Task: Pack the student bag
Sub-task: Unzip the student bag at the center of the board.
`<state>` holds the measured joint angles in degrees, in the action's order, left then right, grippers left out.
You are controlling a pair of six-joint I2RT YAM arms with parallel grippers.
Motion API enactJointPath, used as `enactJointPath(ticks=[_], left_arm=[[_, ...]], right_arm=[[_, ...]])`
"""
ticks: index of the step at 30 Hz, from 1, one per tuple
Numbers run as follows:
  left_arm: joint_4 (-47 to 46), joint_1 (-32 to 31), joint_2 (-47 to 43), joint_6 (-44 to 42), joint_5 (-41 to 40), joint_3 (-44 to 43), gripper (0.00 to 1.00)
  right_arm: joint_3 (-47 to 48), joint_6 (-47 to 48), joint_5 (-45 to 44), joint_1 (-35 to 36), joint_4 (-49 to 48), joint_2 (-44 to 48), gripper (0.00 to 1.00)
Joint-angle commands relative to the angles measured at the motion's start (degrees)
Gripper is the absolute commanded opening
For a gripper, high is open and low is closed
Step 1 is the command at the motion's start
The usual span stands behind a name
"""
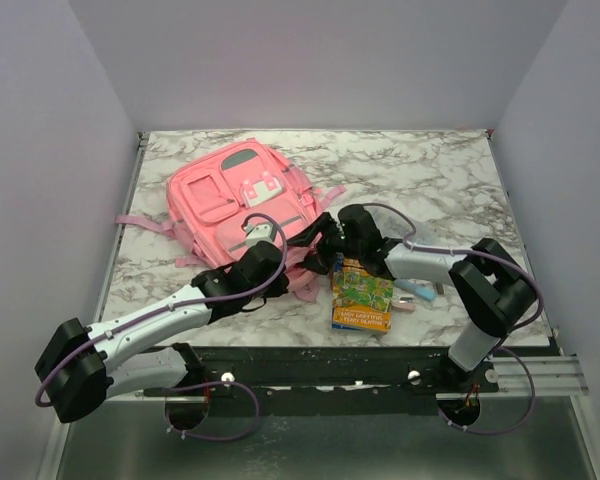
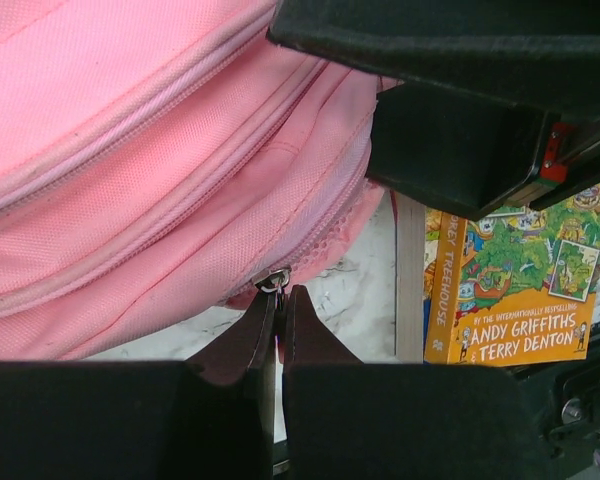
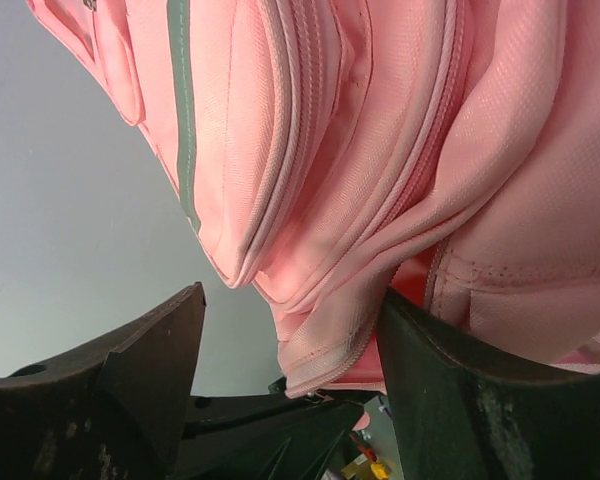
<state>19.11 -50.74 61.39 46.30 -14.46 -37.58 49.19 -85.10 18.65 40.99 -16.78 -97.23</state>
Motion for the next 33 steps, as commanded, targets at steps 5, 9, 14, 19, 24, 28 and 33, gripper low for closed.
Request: enactJointPath(ticks=[5,9,14,19,24,28,33], left_arm=[[-6.0,-1.0,1.3,-0.1,3.2,-2.8,0.00],[-5.2,-1.2,0.9,0.1,2.1,-1.6,0.00],[1.7,0.2,4.1,4.7,-3.3,-3.1,0.00],[7.6,5.9,8.8,7.8,-2.4,-4.9,0.00],[11.0,12.4,7.5,8.2,-2.2,-3.4,0.00],[13.2,15.6,2.6,8.0,-5.0,-1.9,0.00],[15.5,22.1,-1.8,7.0,-4.5,-0.1,0.00]], right_arm=[[0.9,-3.9,-0.5,0.8,-4.7,-6.0,0.58],[4.9,-1.9,2.1,0.8,-11.0,-8.8,0.22],[11.9,14.1,11.1,-2.5,-4.8,-8.0,0.01],[14.8,22.5,29.4,-10.1,-1.4,-9.6,0.01],[16.1,25.6,39.7,-15.5,-0.7,-10.8,0.00],[17.6,26.0,41.9,-16.0,-1.5,-11.8,0.01],[17.5,19.7,44.2,-18.0,-8.9,-13.0,0.01]])
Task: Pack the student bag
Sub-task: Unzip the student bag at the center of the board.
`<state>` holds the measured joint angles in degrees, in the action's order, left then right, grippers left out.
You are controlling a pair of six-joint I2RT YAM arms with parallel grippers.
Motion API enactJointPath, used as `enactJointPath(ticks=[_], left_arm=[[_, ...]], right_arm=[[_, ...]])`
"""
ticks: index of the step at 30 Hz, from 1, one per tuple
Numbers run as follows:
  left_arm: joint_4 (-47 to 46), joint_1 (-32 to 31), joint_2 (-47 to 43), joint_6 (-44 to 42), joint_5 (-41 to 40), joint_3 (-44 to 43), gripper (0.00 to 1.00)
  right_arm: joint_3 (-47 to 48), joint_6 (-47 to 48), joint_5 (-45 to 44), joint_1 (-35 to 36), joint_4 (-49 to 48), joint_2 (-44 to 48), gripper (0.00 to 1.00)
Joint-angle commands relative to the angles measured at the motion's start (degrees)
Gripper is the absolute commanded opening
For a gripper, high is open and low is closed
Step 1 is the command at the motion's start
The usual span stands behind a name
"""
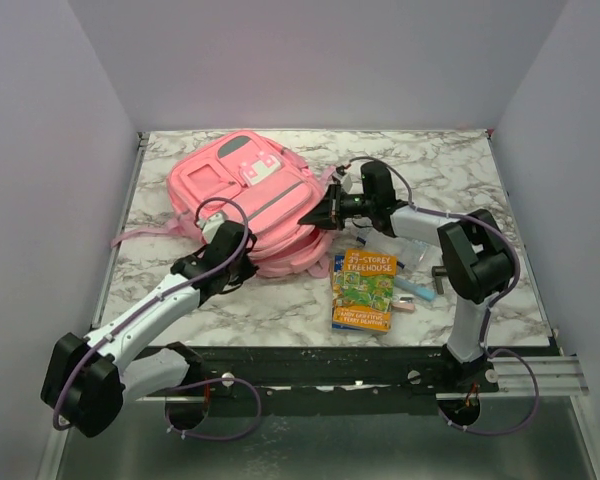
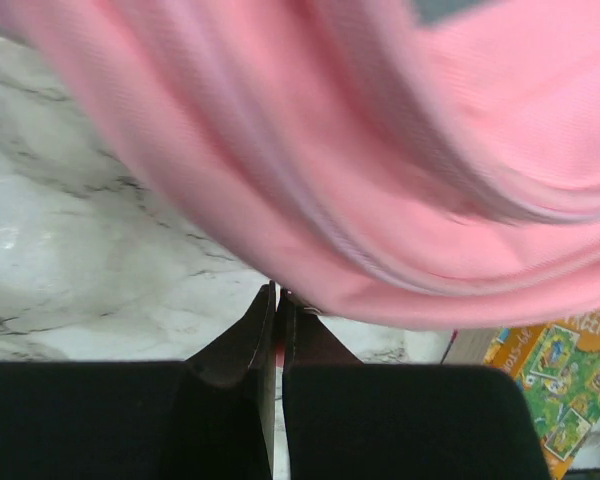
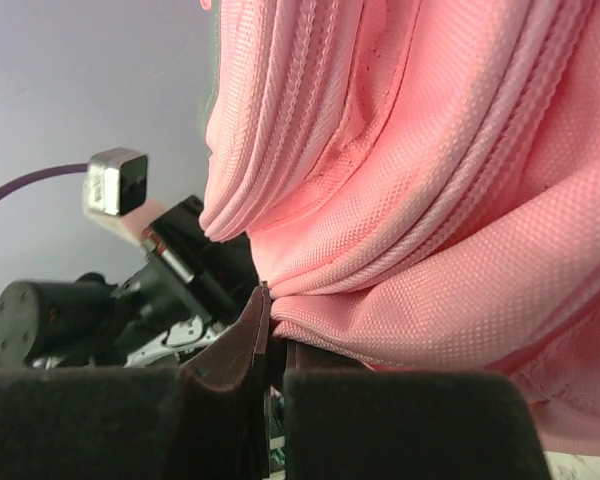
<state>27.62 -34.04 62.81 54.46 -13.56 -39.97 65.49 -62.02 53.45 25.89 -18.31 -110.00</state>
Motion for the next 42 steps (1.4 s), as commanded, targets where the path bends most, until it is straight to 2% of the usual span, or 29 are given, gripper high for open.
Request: enactJointPath(ticks=[1,4,8,11,16,22,26,29,32,35,40,42], left_arm=[[7.0,6.1,-3.6,-1.4,-5.0,2.4,0.00],[5.9,6.2,-4.7,-3.2,-2.4,3.3,0.00],[5.1,8.2,-6.8,-2.9,-0.9,4.3,0.00],[5.1,11.9,-5.5,-3.4,-1.4,1.7,0.00],[5.9,17.2,2.5,-8.0,-0.8,-4.7,0.00],[5.7,21.4,2.0,-7.6,-1.0,-3.1,0.00],[5.9,23.9,-2.0,-7.4,-0.9,-1.4,0.21],[5.9,24.7,-5.5,-7.4,-0.5,-0.8,0.29],[7.1,25.2,-8.3,-7.0,-0.5,-0.7,0.42],[8.3,25.2,-12.3,-6.3,-0.6,0.2,0.52],[9.3,25.2,-21.9,-5.5,-0.1,2.3,0.69],[9.3,25.2,-25.2,-5.8,1.9,3.3,0.75]], right_arm=[[0.9,-6.0,9.7,-3.2,-11.3,-0.4,0.01],[2.2,-12.7,9.5,-3.1,-17.4,-0.6,0.01],[6.0,-15.7,10.3,-3.2,-18.8,-0.2,0.01],[5.7,-16.1,10.8,-3.2,-18.8,0.7,0.01],[2.7,-17.4,9.3,-1.8,-21.2,1.3,0.01],[-0.1,-14.0,1.7,2.3,-17.6,3.9,0.01],[-1.9,-14.7,-7.4,5.8,-16.8,5.5,0.01],[-1.2,-14.7,-12.3,8.7,-15.8,5.6,0.01],[-1.4,-15.1,-17.5,10.2,-15.2,5.9,0.01],[-0.9,-15.3,-20.6,11.3,-14.7,5.5,0.01],[3.5,-12.9,-24.7,13.8,-11.6,2.9,0.01],[10.2,-7.6,-24.2,15.2,-5.2,-0.4,0.02]])
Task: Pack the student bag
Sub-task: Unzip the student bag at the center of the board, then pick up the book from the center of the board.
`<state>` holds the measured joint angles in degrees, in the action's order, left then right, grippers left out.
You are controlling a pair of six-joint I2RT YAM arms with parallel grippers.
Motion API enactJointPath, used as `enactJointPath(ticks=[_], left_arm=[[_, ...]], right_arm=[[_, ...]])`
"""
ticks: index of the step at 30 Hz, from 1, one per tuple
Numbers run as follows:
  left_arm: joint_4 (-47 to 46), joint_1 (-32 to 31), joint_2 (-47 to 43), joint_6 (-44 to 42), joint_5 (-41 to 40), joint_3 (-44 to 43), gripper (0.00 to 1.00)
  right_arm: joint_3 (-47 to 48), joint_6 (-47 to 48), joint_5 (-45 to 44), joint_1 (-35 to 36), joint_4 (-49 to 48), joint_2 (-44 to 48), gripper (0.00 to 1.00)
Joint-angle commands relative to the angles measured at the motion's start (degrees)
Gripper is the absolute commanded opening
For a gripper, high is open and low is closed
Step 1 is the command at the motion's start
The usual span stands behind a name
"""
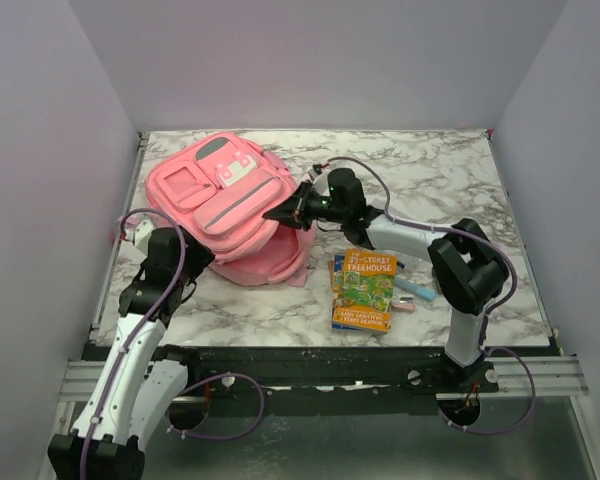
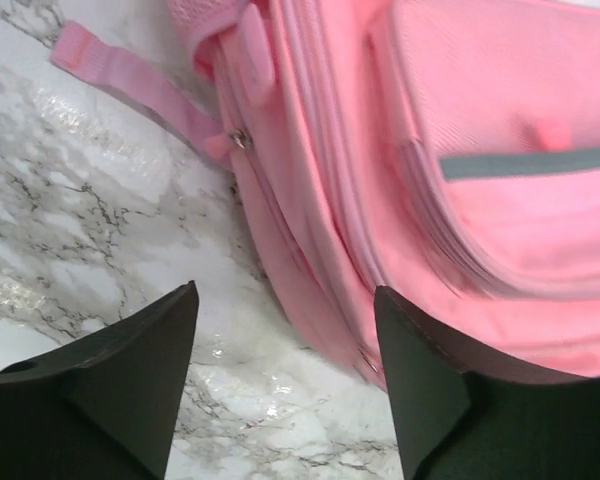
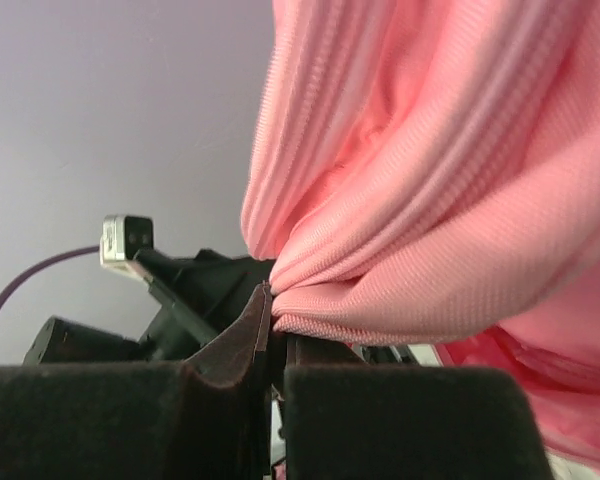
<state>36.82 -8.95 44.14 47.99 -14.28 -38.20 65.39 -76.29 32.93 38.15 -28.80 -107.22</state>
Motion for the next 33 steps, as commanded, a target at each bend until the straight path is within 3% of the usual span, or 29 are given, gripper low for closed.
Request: enactJointPath(ticks=[1,4,6,12,18,21,27,33], left_arm=[[0.0,0.1,-7.8,0.2,4.1,1.8,0.77],[-3.1,-0.1,-10.9,-3.6,13.0,3.1,0.81],[-6.1,-1.2,-13.2,-5.0,19.1,4.6,0.85],[-13.7,-10.4,-15.3,-3.9,24.8,7.8,0.89],[-25.9,-25.5,-5.4,-1.1,25.2,8.4,0.91],[-31.6,-32.6,2.6,-0.4,23.9,7.2,0.93],[-35.8,-41.1,17.9,-0.8,24.4,0.4,0.93],[-35.7,-43.1,29.2,-2.0,28.2,-4.7,0.98]], right_arm=[[12.7,8.7,-2.5,3.2,8.1,-4.4,0.08],[14.6,16.6,-2.9,3.3,16.5,-4.3,0.50],[16.4,25.8,-5.4,3.3,27.0,-3.0,0.63],[7.2,40.0,-13.0,2.2,40.5,9.2,0.72],[-5.0,43.3,-26.7,1.7,54.1,26.9,0.78],[-10.6,40.5,-34.0,1.4,60.5,38.5,0.82],[-20.2,28.5,-45.3,1.3,74.4,61.6,0.90],[-28.3,18.8,-44.1,1.2,80.5,74.7,0.94]])
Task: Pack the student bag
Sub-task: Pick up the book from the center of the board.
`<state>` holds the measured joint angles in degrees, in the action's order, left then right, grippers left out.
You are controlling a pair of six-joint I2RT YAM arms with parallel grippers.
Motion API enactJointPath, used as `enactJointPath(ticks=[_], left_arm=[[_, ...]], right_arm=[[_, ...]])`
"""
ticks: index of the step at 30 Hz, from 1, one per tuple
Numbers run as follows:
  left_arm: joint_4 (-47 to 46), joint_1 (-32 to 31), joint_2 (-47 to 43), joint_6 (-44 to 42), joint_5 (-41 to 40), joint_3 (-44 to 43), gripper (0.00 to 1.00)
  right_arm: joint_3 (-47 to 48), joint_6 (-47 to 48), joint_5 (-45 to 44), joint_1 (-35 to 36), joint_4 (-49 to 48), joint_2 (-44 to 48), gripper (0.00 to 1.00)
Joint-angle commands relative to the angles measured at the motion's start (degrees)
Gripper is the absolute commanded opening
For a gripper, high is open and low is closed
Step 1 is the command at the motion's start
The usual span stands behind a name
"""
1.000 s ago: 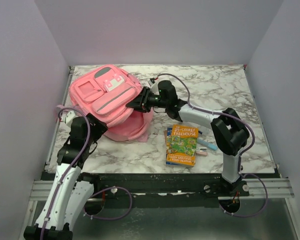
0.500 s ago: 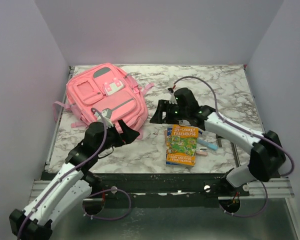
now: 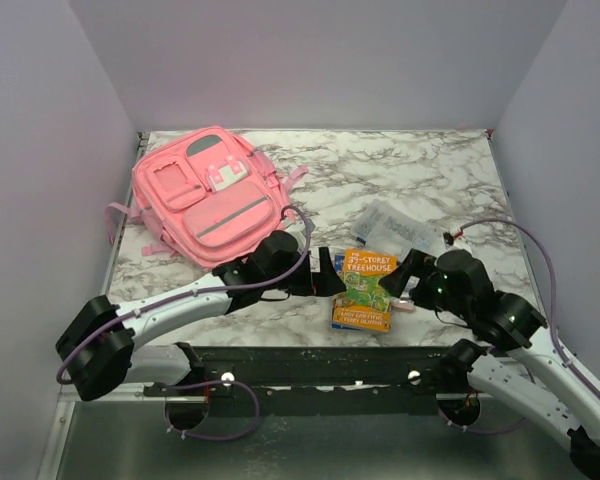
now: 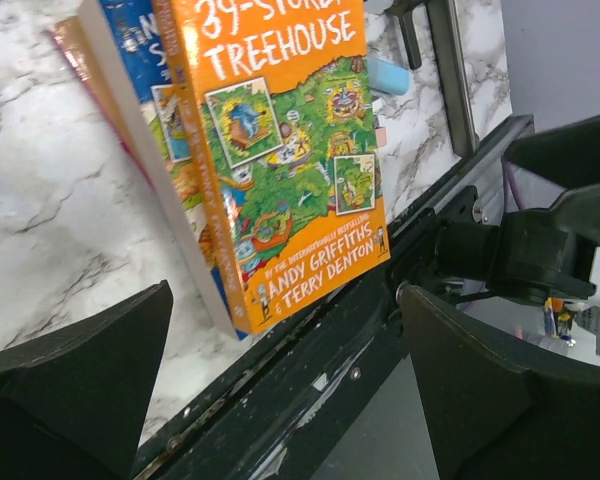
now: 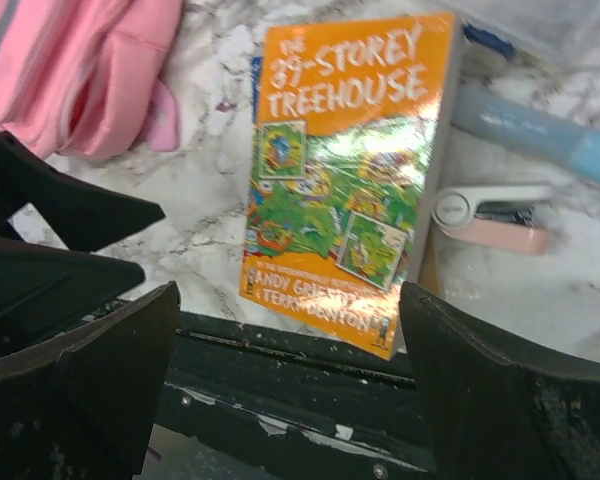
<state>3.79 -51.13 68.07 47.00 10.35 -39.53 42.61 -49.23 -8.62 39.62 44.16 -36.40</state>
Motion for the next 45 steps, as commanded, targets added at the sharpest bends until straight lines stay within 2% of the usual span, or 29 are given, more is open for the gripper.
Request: enactJointPath(ticks=[1,5,10,17,19,21,24,29,33,36,45], left_arm=[[-2.7,-1.0,6.0,-0.7,3.6,-3.3,0.98],[-2.7,-1.0,7.3,0.4,2.3,-2.2,0.99],[-2.7,-1.1,12.8,1.7,5.3,-3.5,0.94],[-2.7,-2.2,19.5,3.2,5.5,-6.1,0.76],[-2.7,-2.2,19.9,3.7,5.3,-5.8,0.67],[-2.7,-2.3,19.8,4.3,4.8,-5.4,0.54],[-2.7,-2.5,19.5,5.1,4.0,-4.5,0.42],[-2.7,-2.9,20.0,5.4,4.6,-4.6,0.34],[-2.7,-3.7,21.5,5.4,5.5,-5.9,0.29],[-2.7,-4.2,21.5,5.5,5.9,-6.4,0.29],[-2.4,-4.8,22.5,5.2,5.7,-7.1,0.28]], right_arm=[[-7.9,-9.1,-0.7,-0.3,6.0,4.9,0.94],[-15.3,-12.2,4.9,-0.2,-2.1,4.2,0.93],[-18.1,-10.6,5.0,-0.3,-6.8,-0.5,0.93],[-23.2,-9.8,5.4,-0.3,-17.0,-2.3,0.92],[-24.2,-10.0,5.3,-0.3,-19.3,-2.4,0.91],[-25.3,-10.1,5.3,-0.3,-21.7,-2.4,0.90],[-26.8,-10.6,5.3,-0.3,-25.4,-2.2,0.88],[-27.2,-10.0,5.1,-0.2,-28.8,-0.2,0.81],[-25.9,-9.7,4.1,-0.2,-27.5,0.8,0.79],[-24.4,-9.5,3.9,-0.2,-25.7,1.2,0.78],[-22.1,-10.8,9.5,-0.2,-26.5,2.6,0.74]])
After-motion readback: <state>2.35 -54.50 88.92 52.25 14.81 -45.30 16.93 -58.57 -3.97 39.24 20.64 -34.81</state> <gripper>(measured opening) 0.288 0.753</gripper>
